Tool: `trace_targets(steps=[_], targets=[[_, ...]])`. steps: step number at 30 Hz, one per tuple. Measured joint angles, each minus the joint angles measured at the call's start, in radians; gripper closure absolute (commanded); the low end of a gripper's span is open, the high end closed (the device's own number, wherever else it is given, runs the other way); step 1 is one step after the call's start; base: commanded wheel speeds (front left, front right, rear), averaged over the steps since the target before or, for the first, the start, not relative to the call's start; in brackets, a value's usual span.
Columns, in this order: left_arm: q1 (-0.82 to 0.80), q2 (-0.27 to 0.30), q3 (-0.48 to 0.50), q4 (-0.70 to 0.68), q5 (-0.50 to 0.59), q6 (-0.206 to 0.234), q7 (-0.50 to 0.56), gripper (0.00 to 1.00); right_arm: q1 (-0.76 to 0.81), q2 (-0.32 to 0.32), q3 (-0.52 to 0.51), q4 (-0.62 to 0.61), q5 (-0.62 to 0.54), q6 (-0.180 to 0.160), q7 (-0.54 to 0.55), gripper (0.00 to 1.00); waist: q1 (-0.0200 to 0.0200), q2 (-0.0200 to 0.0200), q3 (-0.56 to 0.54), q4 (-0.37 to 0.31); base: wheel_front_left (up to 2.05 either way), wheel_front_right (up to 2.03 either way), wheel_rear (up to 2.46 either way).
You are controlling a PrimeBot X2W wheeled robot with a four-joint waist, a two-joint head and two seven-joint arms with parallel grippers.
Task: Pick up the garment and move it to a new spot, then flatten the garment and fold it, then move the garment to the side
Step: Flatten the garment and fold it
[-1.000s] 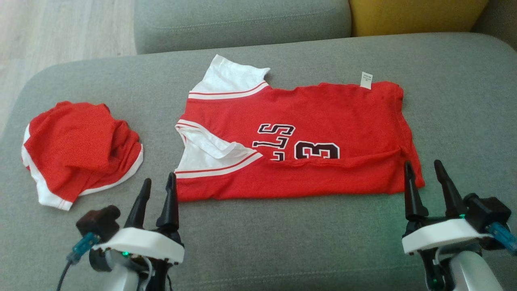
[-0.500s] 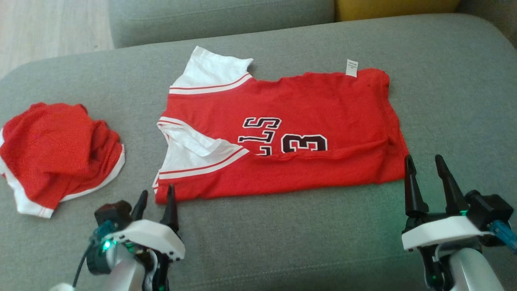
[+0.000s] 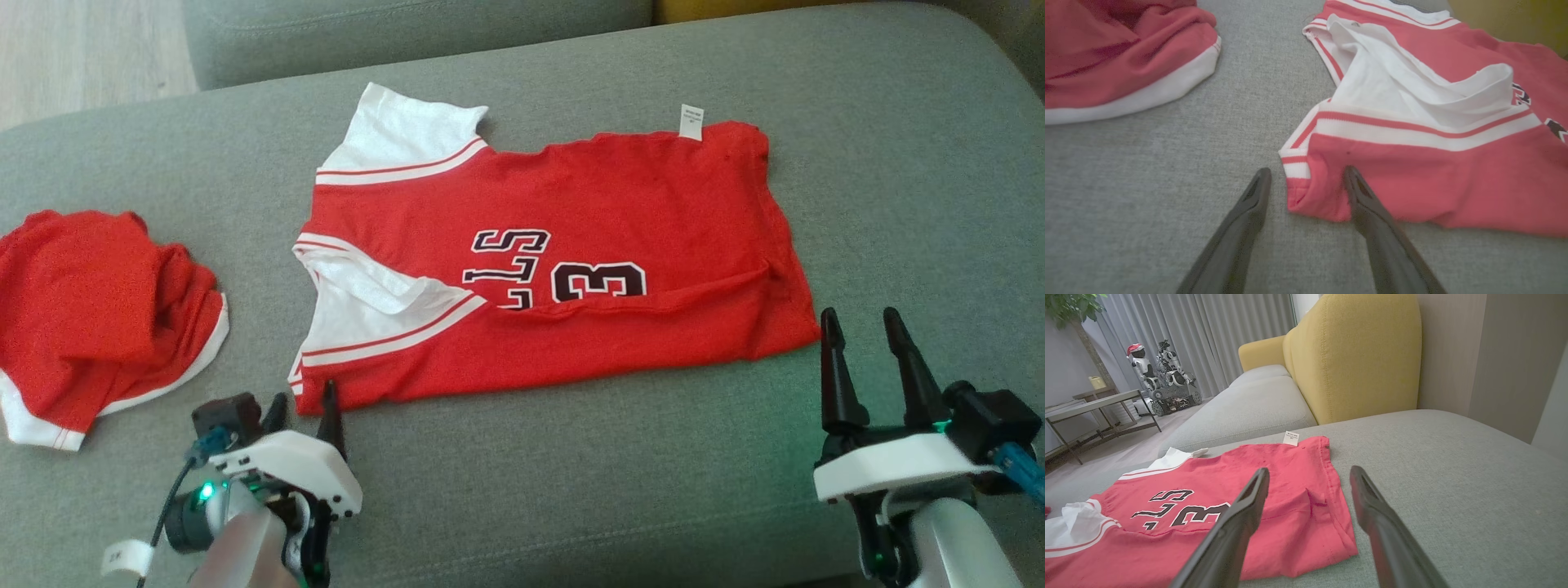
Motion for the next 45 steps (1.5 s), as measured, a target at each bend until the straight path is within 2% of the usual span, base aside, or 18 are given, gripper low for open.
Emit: trace_targets(steps=[1, 4, 6, 12, 16, 20, 26, 31, 32, 33, 40, 45], targets=[[-0.006, 0.000, -0.002, 0.010, 0.000, -0.012, -0.001, 1.00, 0.000, 0.000, -0.004, 0.000, 0.000, 0.000, 0.000, 0.00, 0.0000, 0.0000, 0.001, 0.002, 0.00, 0.00, 0.00], [-0.019, 0.000, -0.007, 0.023, -0.003, -0.048, -0.001, 1.00, 0.000, 0.001, -0.012, 0.001, 0.000, 0.000, 0.002, 0.00, 0.0000, 0.0000, 0.006, 0.012, 0.00, 0.00, 0.00], [-0.022, -0.004, -0.008, 0.011, -0.005, -0.051, -0.001, 1.00, -0.003, 0.004, -0.025, 0.008, 0.000, 0.000, 0.014, 0.00, 0.0000, 0.0000, 0.009, 0.023, 0.00, 0.00, 0.00], [-0.013, -0.006, 0.007, -0.162, 0.013, -0.065, 0.000, 1.00, -0.050, 0.025, -0.081, 0.092, 0.022, 0.000, 0.093, 0.00, 0.0000, 0.0000, 0.020, 0.063, 0.00, 0.00, 0.00], [0.026, -0.006, 0.013, -0.279, 0.028, -0.078, 0.000, 1.00, -0.107, 0.036, -0.182, 0.206, 0.014, 0.000, 0.159, 0.00, 0.0000, 0.0000, 0.031, 0.093, 0.00, 0.00, 0.00], [0.076, -0.005, -0.026, -0.335, 0.028, -0.085, 0.000, 1.00, -0.180, 0.040, -0.287, 0.318, -0.009, 0.000, 0.200, 0.00, 0.0000, 0.0000, 0.043, 0.125, 0.00, 0.00, 0.00], [0.083, -0.005, -0.073, -0.367, 0.026, -0.084, 0.000, 1.00, -0.279, 0.044, -0.291, 0.464, 0.034, 0.000, 0.226, 0.00, 0.0000, 0.0000, 0.068, 0.161, 0.00, 0.00, 0.00], [0.082, -0.005, -0.088, -0.367, 0.026, -0.077, 0.000, 1.00, -0.312, 0.042, -0.286, 0.522, 0.041, 0.000, 0.231, 0.00, 0.0000, 0.0000, 0.078, 0.171, 0.00, 0.00, 0.00], [0.082, -0.005, -0.090, -0.367, 0.026, -0.077, 0.000, 1.00, -0.322, 0.040, -0.279, 0.532, 0.046, 0.000, 0.233, 0.35, 0.0000, 0.0000, 0.079, 0.170, 0.00, 0.00, 0.00], [0.082, -0.005, -0.090, -0.365, 0.026, -0.077, 0.000, 1.00, -0.332, 0.039, -0.268, 0.540, 0.046, 0.000, 0.235, 1.00, 0.0000, 0.0000, 0.080, 0.170, 0.00, 0.00, 0.00], [0.082, -0.005, -0.084, -0.333, 0.032, -0.076, 0.000, 1.00, -0.345, 0.034, -0.220, 0.562, 0.029, 0.000, 0.235, 1.00, 0.0000, 0.0000, 0.066, 0.157, 0.00, 0.00, 0.00], [0.088, -0.003, -0.084, -0.277, 0.035, -0.077, 0.000, 1.00, -0.332, 0.003, -0.189, 0.558, 0.021, 0.000, 0.260, 1.00, 0.0000, 0.0000, 0.028, 0.150, 0.00, 0.00, 0.00]])
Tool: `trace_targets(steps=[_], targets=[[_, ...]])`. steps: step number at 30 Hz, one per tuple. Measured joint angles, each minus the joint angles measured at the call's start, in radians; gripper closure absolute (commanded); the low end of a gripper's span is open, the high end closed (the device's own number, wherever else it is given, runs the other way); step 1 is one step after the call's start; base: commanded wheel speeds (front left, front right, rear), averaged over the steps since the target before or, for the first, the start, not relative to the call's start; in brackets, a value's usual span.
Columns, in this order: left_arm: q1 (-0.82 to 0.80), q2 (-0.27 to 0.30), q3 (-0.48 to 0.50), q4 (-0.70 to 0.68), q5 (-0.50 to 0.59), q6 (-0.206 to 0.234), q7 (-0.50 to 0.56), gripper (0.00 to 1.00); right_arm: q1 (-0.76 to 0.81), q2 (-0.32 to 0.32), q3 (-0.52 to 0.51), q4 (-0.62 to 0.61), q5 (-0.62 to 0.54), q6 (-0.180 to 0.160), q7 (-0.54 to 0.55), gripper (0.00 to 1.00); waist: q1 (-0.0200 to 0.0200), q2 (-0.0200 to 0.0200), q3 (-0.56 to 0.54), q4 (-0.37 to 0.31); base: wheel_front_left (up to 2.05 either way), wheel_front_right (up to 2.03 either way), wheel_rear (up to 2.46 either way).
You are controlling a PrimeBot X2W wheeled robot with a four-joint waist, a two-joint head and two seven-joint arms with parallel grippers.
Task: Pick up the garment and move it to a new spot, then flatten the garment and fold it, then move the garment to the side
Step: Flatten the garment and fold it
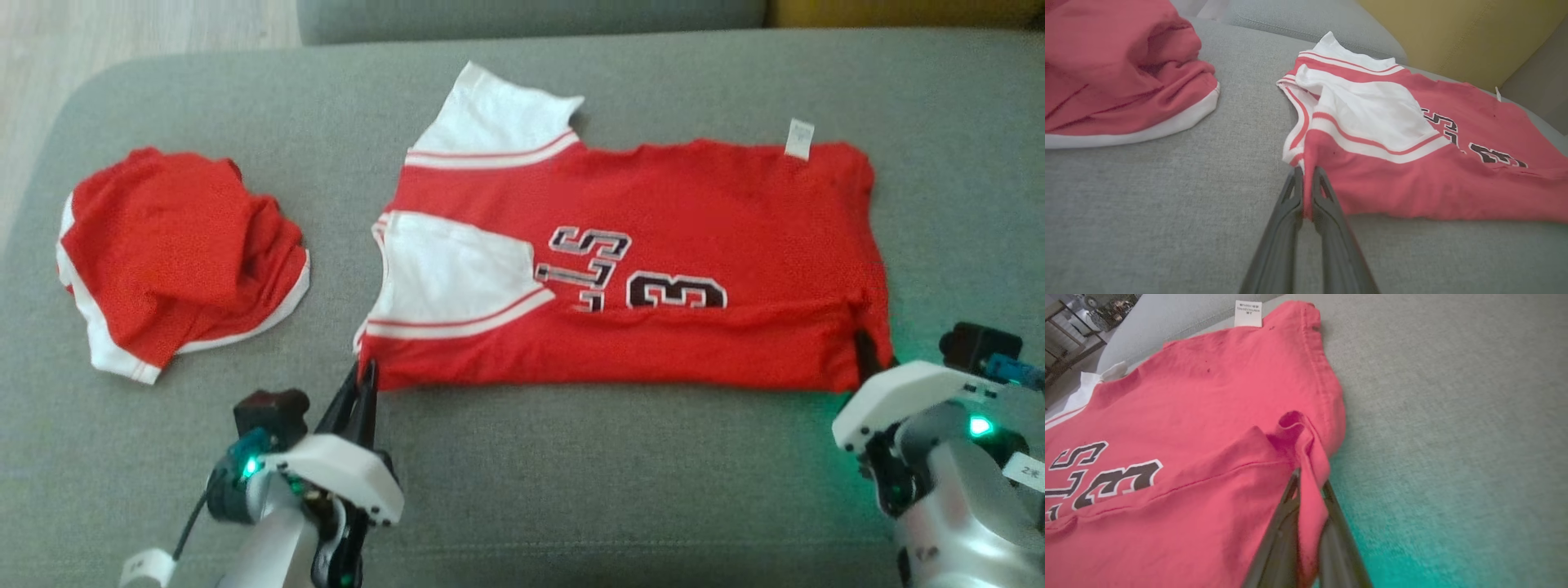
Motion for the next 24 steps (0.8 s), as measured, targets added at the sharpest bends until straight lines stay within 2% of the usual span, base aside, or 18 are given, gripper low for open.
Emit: trace_targets(steps=[7, 12, 22, 23, 24], targets=[[0.086, 0.021, -0.017, 0.041, 0.000, -0.015, 0.014, 1.00, 0.106, -0.060, 0.072, -0.053, 0.028, 0.000, 0.136, 1.00, 0.0000, 0.0000, -0.079, -0.012, 0.00, 0.00, 0.00], [0.157, 0.041, -0.037, 0.024, 0.000, -0.022, 0.053, 1.00, 0.197, -0.103, 0.117, -0.149, 0.080, 0.000, 0.260, 1.00, 0.0000, 0.0000, -0.130, -0.019, 0.00, 0.00, 0.00], [0.232, 0.058, -0.058, -0.049, -0.002, -0.019, 0.115, 1.00, 0.340, -0.126, 0.103, -0.342, 0.134, 0.000, 0.398, 1.00, 0.0000, 0.0000, -0.150, -0.031, 0.00, 0.00, 0.00], [0.233, 0.058, -0.060, -0.055, -0.002, -0.016, 0.121, 1.00, 0.344, -0.124, 0.096, -0.356, 0.134, 0.000, 0.397, 0.90, 0.0000, 0.0000, -0.150, -0.032, 0.00, 0.00, 0.00], [0.233, 0.058, -0.060, -0.062, -0.002, -0.010, 0.123, 0.19, 0.347, -0.121, 0.089, -0.372, 0.134, 0.000, 0.396, 0.00, 0.0000, 0.0000, -0.150, -0.033, 0.00, 0.00, 0.00]])
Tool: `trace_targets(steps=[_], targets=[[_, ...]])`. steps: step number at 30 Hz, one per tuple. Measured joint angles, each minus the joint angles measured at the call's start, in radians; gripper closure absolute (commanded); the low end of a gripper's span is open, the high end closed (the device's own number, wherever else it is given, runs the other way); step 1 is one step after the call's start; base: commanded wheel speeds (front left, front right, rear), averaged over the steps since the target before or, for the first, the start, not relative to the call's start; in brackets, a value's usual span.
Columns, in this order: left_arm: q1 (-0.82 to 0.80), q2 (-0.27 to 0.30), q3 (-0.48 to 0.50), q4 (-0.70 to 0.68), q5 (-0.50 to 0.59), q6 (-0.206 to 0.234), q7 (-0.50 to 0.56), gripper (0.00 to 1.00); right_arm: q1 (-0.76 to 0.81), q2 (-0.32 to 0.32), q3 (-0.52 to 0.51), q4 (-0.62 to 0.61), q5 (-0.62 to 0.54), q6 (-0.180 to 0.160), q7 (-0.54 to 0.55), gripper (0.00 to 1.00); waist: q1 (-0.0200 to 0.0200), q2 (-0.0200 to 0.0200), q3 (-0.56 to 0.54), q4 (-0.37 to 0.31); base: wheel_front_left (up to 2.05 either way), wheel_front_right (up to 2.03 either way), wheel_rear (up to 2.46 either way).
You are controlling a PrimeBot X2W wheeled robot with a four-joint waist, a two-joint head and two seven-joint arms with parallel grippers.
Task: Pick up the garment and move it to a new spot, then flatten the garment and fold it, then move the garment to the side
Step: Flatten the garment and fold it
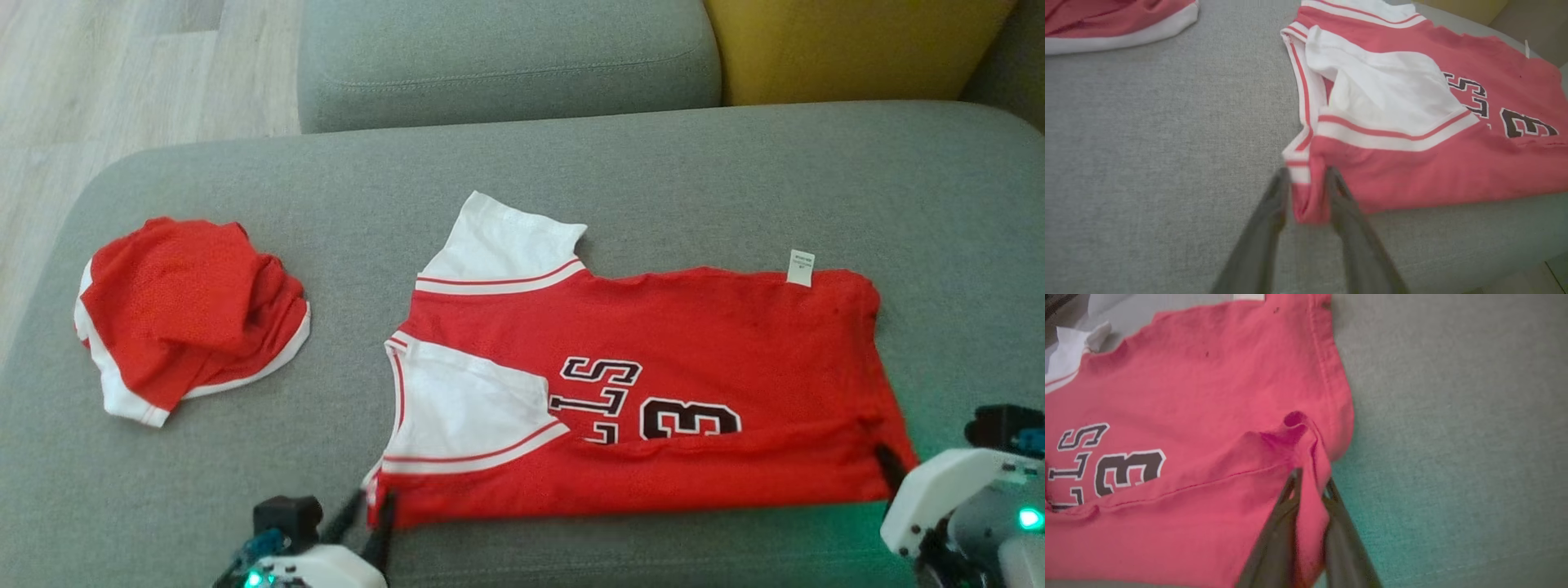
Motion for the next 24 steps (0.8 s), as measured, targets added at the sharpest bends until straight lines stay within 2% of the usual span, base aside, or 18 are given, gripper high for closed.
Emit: trace_targets(steps=[1, 8, 10, 13, 15, 18, 24], targets=[[0.000, 0.001, 0.004, -0.016, 0.000, 0.013, -0.002, 0.00, 0.000, 0.011, -0.012, -0.031, 0.000, 0.000, -0.007, 0.00, 0.0000, 0.0000, -0.001, -0.002, 0.00, 0.00, 0.00], [-0.010, -0.001, 0.042, -0.113, -0.028, 0.026, -0.090, 0.00, 0.000, 0.049, -0.033, -0.161, 0.010, 0.000, -0.138, 0.00, 0.0000, 0.0000, -0.003, -0.006, 0.00, 0.00, 0.00], [-0.014, -0.001, 0.050, -0.134, -0.028, 0.017, -0.100, 0.00, 0.000, 0.055, -0.031, -0.179, 0.017, 0.000, -0.164, 0.00, 0.0000, 0.0000, -0.003, -0.006, 0.00, 0.00, 0.00], [-0.033, -0.015, 0.090, -0.233, -0.045, -0.001, -0.115, 0.00, -0.001, 0.074, -0.018, -0.243, 0.024, 0.000, -0.277, 0.00, 0.0000, 0.0000, 0.001, -0.007, 0.00, 0.00, 0.00], [-0.036, -0.022, 0.108, -0.269, -0.045, -0.003, -0.116, 0.00, -0.001, 0.080, -0.014, -0.256, 0.024, 0.000, -0.306, 0.00, 0.0000, 0.0000, 0.002, -0.008, 0.00, 0.00, 0.00], [-0.045, -0.040, 0.155, -0.373, -0.042, -0.017, -0.117, 0.00, -0.004, 0.089, 0.034, -0.280, 0.003, 0.000, -0.407, 0.00, 0.0000, 0.0000, 0.011, -0.016, 0.00, 0.00, 0.00], [-0.057, -0.045, 0.147, -0.344, -0.011, -0.025, -0.117, 0.00, -0.036, 0.105, 0.084, -0.252, -0.042, 0.000, -0.462, 0.00, 0.0000, 0.0000, 0.024, -0.037, 0.00, 0.00, 0.00]])
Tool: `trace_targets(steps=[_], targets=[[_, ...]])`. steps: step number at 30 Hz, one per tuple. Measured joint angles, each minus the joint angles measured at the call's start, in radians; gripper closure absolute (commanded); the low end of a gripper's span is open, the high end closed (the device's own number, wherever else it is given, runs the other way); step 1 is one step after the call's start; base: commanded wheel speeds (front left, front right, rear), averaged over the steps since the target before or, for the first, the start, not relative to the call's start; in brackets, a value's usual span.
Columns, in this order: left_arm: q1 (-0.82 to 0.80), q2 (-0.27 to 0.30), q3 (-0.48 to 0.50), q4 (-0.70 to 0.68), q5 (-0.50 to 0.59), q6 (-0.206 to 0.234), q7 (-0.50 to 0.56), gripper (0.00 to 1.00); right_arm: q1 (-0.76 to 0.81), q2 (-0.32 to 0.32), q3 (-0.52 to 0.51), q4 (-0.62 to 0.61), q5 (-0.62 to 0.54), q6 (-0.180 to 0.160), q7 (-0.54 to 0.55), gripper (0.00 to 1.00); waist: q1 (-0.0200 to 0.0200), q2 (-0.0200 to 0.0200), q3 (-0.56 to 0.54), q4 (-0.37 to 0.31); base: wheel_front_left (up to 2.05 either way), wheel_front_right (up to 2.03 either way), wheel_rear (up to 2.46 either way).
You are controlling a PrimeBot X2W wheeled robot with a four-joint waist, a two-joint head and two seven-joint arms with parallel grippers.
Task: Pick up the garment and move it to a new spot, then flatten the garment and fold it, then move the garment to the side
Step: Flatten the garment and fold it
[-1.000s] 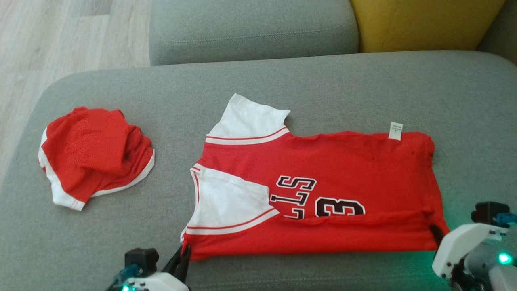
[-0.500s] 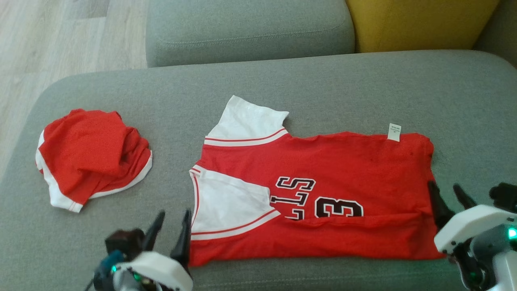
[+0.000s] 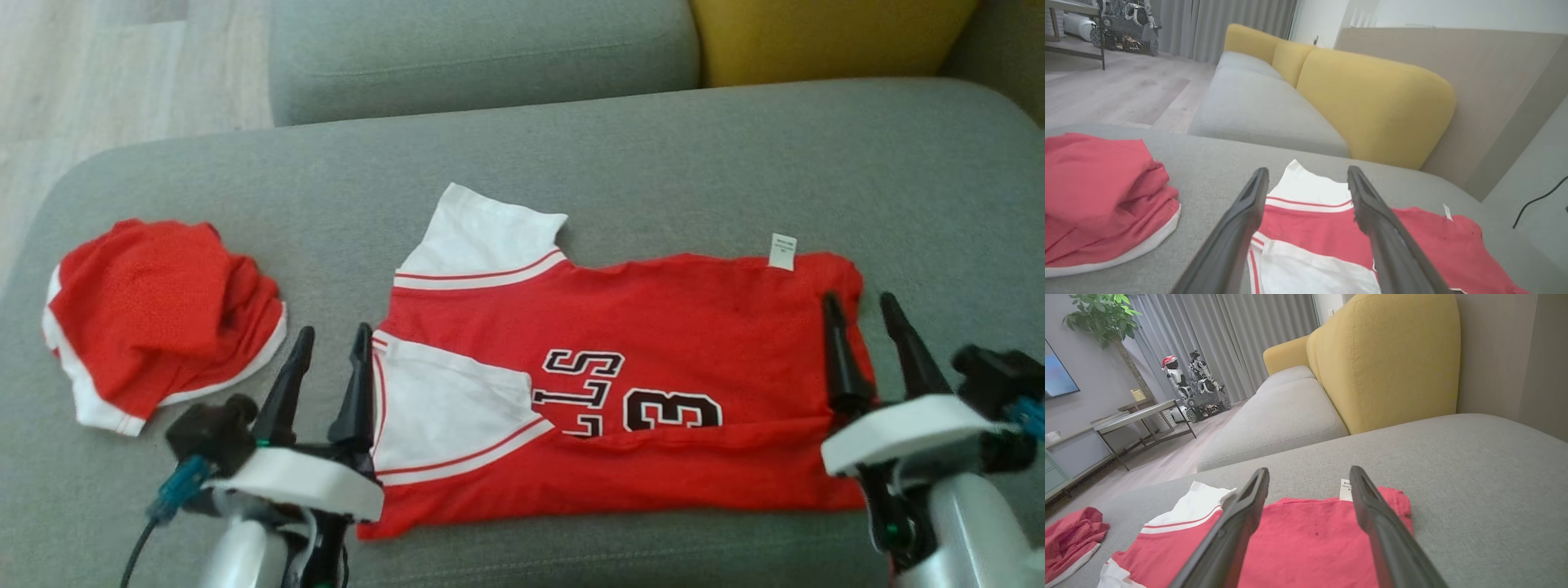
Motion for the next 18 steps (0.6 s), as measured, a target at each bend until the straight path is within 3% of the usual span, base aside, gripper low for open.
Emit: trace_targets(steps=[5, 8, 14, 18], targets=[[-0.107, 0.003, -0.010, 0.095, 0.039, -0.003, 0.001, 0.00, -0.082, 0.001, 0.025, 0.024, -0.044, 0.000, 0.000, 0.00, 0.0000, 0.0000, 0.042, -0.023, 0.00, 0.00, 0.00], [-0.231, 0.035, -0.010, 0.149, 0.048, -0.018, 0.035, 0.00, -0.164, 0.005, 0.040, 0.035, -0.073, 0.000, 0.002, 0.00, 0.0000, 0.0000, 0.088, -0.041, 0.00, 0.00, 0.00], [-0.488, 0.135, -0.054, 0.281, 0.060, -0.058, 0.190, 0.00, -0.312, 0.015, 0.056, 0.089, -0.119, 0.000, 0.045, 0.00, 0.0002, 0.0000, 0.187, -0.091, 0.00, 0.00, 0.00], [-0.638, 0.208, -0.109, 0.388, 0.012, -0.063, 0.332, 0.00, -0.393, 0.028, 0.096, 0.140, -0.130, 0.000, 0.072, 0.00, 0.0003, 0.0000, 0.239, -0.145, 0.00, 0.00, 0.00]])
